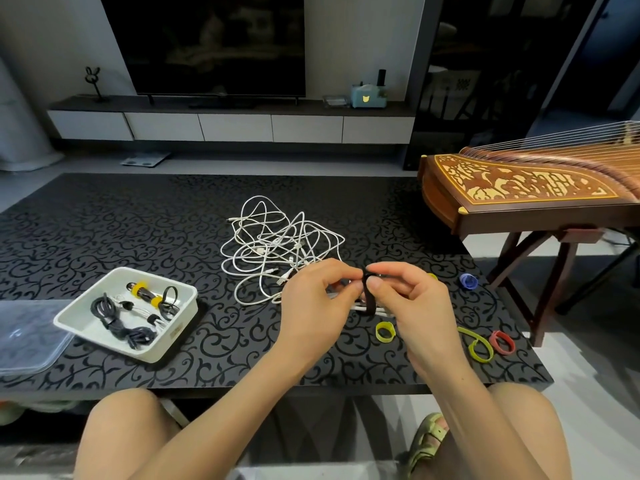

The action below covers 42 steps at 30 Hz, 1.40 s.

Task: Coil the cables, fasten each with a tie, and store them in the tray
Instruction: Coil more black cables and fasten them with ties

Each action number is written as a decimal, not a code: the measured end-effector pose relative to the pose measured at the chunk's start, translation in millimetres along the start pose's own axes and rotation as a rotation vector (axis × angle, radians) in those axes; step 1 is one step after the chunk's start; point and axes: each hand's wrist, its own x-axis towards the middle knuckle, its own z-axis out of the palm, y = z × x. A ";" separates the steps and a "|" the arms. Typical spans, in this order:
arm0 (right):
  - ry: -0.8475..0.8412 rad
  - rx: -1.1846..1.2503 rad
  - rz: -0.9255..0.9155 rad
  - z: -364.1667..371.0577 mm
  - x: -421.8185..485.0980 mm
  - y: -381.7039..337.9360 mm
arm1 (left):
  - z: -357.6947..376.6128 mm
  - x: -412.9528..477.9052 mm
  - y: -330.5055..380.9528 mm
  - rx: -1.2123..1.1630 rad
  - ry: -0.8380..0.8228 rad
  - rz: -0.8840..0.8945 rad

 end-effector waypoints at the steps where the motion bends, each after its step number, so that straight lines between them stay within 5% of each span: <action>1: 0.001 -0.010 -0.005 -0.6 0.0 0.2 | -1.8 0.5 0.8 0.022 -0.014 0.016; 11: 0.068 -0.505 -0.355 -12.7 2.5 -1.2 | -22.1 -0.2 -4.9 0.289 -0.345 0.073; 15: 0.180 -0.853 -0.692 -7.0 5.8 -14.1 | -15.7 7.2 -7.9 0.517 -0.404 0.046; 19: 0.159 -0.683 -0.615 3.9 9.4 -11.5 | -6.3 6.8 -7.4 0.707 -0.431 0.099; 22: 0.063 -0.265 -0.352 9.7 3.6 -6.5 | -10.2 9.1 -6.8 0.305 -0.419 -0.175; 25: 0.020 -0.131 -0.340 10.0 1.7 -5.2 | -15.4 13.2 -2.4 -0.423 -0.399 -0.626; 27: 0.003 -0.136 -0.374 10.9 0.7 -5.6 | -16.2 14.5 -0.2 -0.680 -0.288 -0.781; 42: -0.025 -0.071 -0.315 12.1 -1.1 -13.9 | -15.8 6.4 -11.9 -0.239 -0.289 -0.221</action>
